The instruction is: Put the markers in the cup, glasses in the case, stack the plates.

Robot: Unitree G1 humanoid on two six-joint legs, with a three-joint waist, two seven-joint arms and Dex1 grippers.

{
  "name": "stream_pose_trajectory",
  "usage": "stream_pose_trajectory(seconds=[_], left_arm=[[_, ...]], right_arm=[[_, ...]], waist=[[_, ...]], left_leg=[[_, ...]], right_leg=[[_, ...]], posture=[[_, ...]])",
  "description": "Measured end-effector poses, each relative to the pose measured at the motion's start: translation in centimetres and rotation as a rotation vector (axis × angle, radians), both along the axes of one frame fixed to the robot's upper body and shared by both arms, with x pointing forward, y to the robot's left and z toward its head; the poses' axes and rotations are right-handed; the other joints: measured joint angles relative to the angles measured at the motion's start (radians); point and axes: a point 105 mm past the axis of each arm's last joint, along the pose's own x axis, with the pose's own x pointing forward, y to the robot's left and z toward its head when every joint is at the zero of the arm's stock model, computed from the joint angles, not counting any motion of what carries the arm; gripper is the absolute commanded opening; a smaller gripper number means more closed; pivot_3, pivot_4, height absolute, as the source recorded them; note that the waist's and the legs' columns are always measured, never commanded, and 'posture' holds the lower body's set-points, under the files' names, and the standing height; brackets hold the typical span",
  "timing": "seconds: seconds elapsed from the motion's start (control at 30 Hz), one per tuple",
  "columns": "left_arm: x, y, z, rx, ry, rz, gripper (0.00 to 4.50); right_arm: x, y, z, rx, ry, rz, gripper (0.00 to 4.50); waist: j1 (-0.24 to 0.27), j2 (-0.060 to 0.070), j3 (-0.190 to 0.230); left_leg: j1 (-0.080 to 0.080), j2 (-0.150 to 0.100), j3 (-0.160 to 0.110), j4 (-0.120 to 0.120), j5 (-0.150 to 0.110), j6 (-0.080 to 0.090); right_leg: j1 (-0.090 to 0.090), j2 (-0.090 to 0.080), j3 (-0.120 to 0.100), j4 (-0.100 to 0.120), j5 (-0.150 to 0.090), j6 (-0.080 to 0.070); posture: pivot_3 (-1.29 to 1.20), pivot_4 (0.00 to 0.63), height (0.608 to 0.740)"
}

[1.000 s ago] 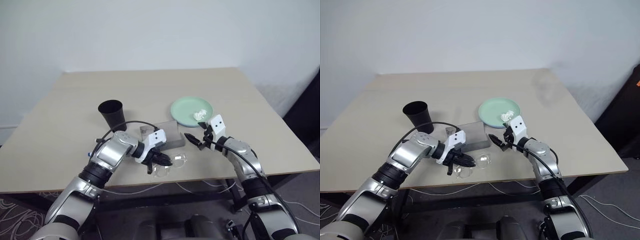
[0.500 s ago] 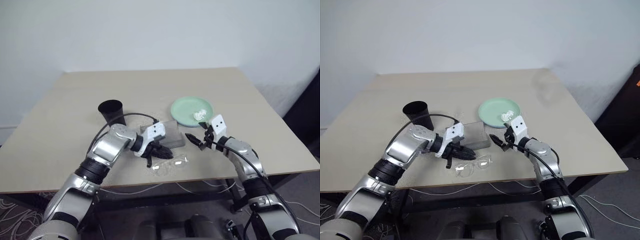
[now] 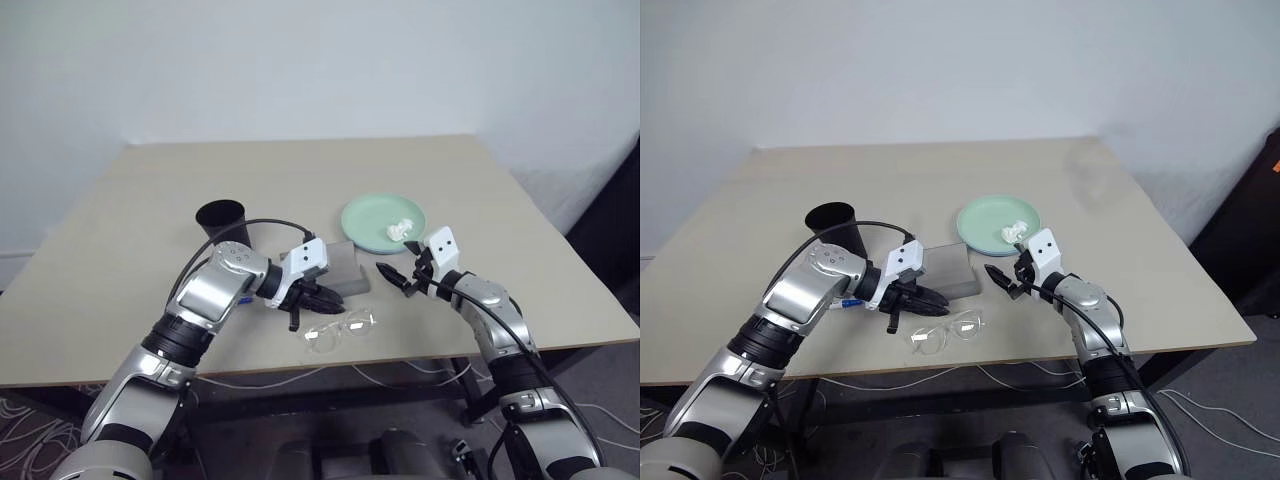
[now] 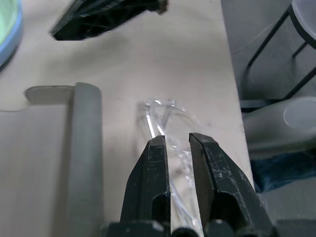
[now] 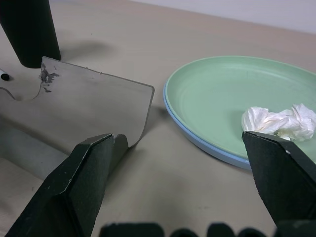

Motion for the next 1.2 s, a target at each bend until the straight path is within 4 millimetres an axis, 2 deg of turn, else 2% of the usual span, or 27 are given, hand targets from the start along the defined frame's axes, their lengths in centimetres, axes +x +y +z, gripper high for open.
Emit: stream_pose_trajectory(seconds=[0.07,0.17,0.5,0.77,0.87,0.93,1.2], left_arm=[[-0.3,-0.1,-0.6,0.017,0.002,-0.017,0.67],[-0.5,-0.1,-1.0,0.023,0.010,-0.023,1.17],[-0.3,-0.1,-2.3,0.091,-0.005,-0.015,1.17],[-0.3,-0.1,-2.6,0.097,0.001,-0.007,1.17],[-0.3,-0.1,-2.6,0.096,0.003,-0.006,0.62],[-0.3,-0.1,-2.6,0.092,0.007,-0.007,0.04],[-0.4,-0.2,-2.5,0.085,0.012,-0.012,0.04]], right_arm=[[0.0,0.0,-0.1,0.000,0.002,-0.001,4.50],[0.0,-0.1,-0.2,0.000,0.008,-0.003,4.50],[0.1,-0.2,-0.2,-0.002,0.004,-0.018,4.50],[0.2,-0.2,-0.3,-0.002,0.004,-0.023,4.50],[0.2,-0.3,-0.4,-0.002,0.007,-0.024,4.50],[0.2,-0.3,-0.4,-0.002,0.008,-0.025,4.50],[0.2,-0.3,-0.4,-0.002,0.008,-0.027,4.50]], waist=[[0.000,0.000,0.000],[0.000,0.000,0.000],[0.000,0.000,0.000],[0.000,0.000,0.000],[0.000,0.000,0.000],[0.000,0.000,0.000],[0.000,0.000,0.000]], left_leg=[[0.000,0.000,0.000,0.000,0.000,0.000],[0.000,0.000,0.000,0.000,0.000,0.000],[0.000,0.000,0.000,0.000,0.000,0.000],[0.000,0.000,0.000,0.000,0.000,0.000],[0.000,0.000,0.000,0.000,0.000,0.000],[0.000,0.000,0.000,0.000,0.000,0.000],[0.000,0.000,0.000,0.000,0.000,0.000]], right_leg=[[0.000,0.000,0.000,0.000,0.000,0.000],[0.000,0.000,0.000,0.000,0.000,0.000],[0.000,0.000,0.000,0.000,0.000,0.000],[0.000,0.000,0.000,0.000,0.000,0.000],[0.000,0.000,0.000,0.000,0.000,0.000],[0.000,0.000,0.000,0.000,0.000,0.000],[0.001,0.000,0.000,0.000,0.000,0.000]], posture=[[0.00,0.000,0.740],[0.00,0.000,0.740],[0.00,0.000,0.740],[0.00,0.000,0.740],[0.00,0.000,0.740],[0.00,0.000,0.740],[0.00,0.000,0.740]])
